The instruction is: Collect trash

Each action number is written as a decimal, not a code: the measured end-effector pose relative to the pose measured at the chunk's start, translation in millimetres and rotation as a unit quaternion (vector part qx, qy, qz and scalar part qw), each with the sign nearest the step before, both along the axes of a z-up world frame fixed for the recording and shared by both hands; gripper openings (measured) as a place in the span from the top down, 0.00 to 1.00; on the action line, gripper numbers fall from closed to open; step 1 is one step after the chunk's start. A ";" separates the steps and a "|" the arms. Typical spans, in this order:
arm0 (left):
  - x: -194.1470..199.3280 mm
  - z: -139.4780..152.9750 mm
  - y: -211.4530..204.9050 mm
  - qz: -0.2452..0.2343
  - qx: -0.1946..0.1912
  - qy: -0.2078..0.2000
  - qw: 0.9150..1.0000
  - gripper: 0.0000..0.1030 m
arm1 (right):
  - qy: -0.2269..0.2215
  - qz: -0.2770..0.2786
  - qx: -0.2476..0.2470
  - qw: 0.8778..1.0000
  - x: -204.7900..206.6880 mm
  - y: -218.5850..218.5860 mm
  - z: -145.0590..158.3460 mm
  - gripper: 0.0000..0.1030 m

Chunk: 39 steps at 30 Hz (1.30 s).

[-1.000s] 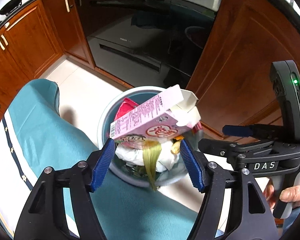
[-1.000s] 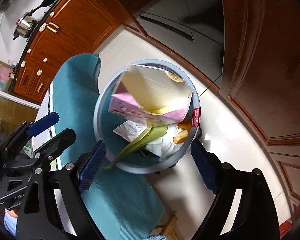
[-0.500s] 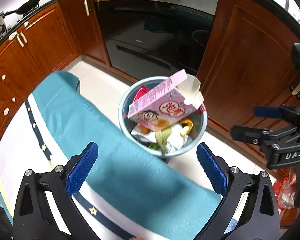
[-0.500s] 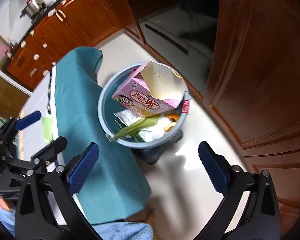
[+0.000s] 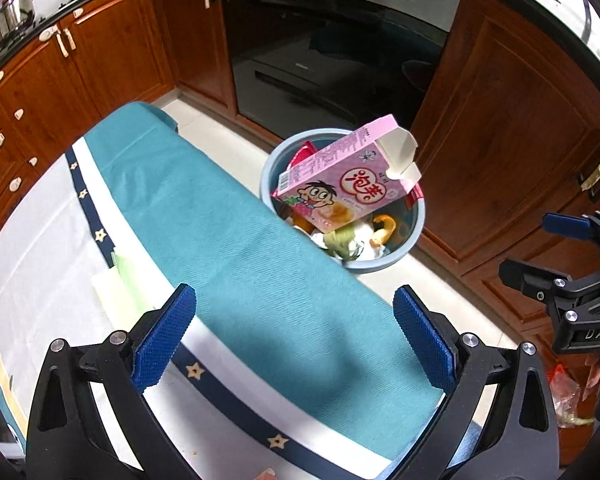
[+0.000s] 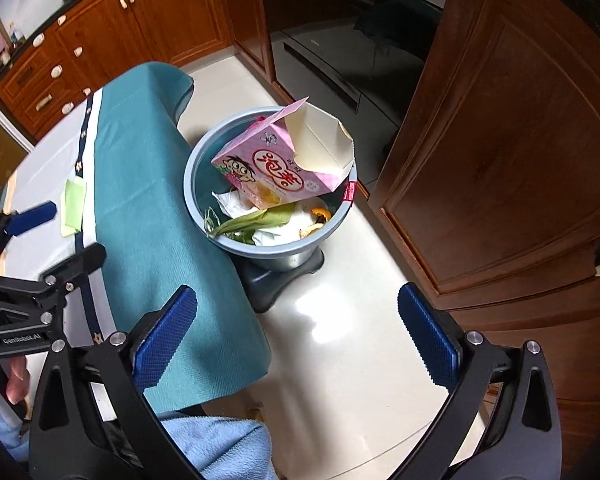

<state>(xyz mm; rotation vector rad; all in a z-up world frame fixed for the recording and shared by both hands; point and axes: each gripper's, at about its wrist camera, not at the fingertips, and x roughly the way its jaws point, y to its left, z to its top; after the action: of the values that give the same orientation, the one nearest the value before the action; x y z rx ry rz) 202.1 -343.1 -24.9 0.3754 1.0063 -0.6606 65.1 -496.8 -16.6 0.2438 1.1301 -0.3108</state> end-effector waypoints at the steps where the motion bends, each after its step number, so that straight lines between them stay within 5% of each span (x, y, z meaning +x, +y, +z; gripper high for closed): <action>1: -0.3 0.1 1.6 0.000 0.000 -0.001 1.000 0.04 | 0.002 0.001 -0.001 1.000 0.3 2.2 0.0 0.06; 39: 2.9 5.6 19.3 0.016 -0.004 -0.006 1.000 0.04 | 0.031 0.023 -0.021 0.999 12.7 19.8 -3.0 0.06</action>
<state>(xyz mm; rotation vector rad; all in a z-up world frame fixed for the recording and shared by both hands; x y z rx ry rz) 205.0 -323.8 -19.3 0.3562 0.9958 -0.6326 77.8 -477.0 -19.6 0.1712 1.1878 -0.3036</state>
